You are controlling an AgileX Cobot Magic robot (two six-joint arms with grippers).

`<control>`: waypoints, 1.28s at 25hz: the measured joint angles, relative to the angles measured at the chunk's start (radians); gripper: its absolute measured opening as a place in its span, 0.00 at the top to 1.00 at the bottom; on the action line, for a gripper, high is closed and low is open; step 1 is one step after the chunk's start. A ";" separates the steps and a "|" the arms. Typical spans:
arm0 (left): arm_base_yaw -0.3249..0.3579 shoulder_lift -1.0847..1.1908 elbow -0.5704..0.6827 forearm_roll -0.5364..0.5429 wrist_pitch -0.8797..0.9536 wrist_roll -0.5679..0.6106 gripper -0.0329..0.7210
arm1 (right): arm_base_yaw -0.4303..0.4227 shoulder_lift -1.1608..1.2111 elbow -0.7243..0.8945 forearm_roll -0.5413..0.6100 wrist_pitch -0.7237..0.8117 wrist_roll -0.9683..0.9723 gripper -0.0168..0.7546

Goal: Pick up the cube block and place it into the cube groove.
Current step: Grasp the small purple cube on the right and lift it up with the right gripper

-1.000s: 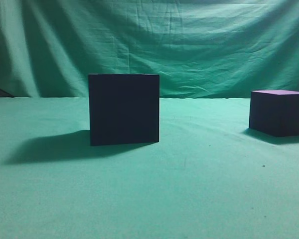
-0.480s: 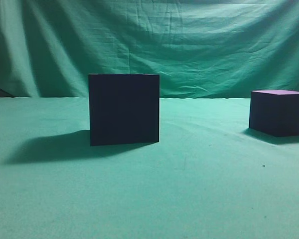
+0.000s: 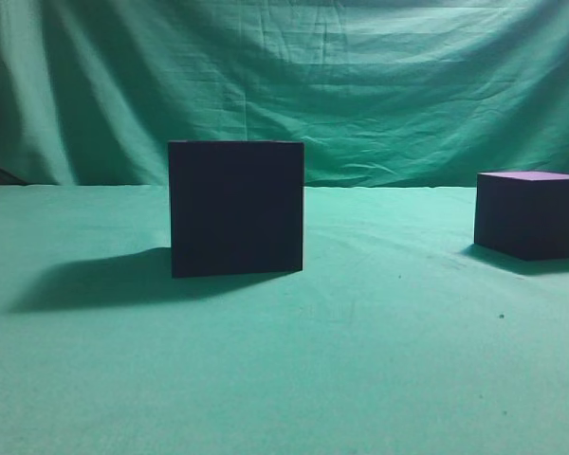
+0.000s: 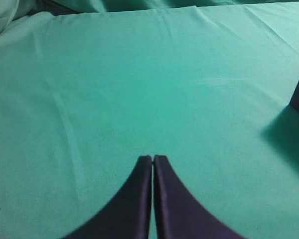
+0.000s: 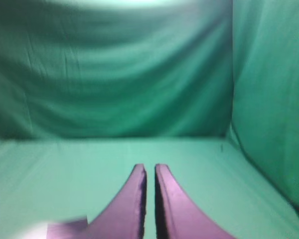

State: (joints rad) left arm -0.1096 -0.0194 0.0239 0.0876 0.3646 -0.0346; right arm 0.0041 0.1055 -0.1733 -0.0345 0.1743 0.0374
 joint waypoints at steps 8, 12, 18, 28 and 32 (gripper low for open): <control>0.000 0.000 0.000 0.000 0.000 0.000 0.96 | 0.000 0.385 -0.188 0.090 0.224 -0.015 0.98; 0.000 0.000 0.000 0.000 0.000 0.000 0.96 | 0.034 0.520 -0.281 0.134 0.373 -0.148 0.98; 0.000 0.000 0.000 0.000 0.000 0.000 0.96 | 0.204 0.796 -0.497 0.143 0.629 -0.272 0.98; 0.000 0.000 0.000 0.000 0.000 0.000 0.96 | 0.331 1.283 -0.842 0.085 0.797 -0.069 0.98; 0.000 0.000 0.000 0.000 0.000 0.000 0.96 | 0.331 1.414 -0.947 0.050 0.804 -0.067 0.98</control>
State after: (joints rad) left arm -0.1096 -0.0194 0.0239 0.0876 0.3646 -0.0346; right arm 0.3353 1.5197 -1.1202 0.0151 0.9781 -0.0296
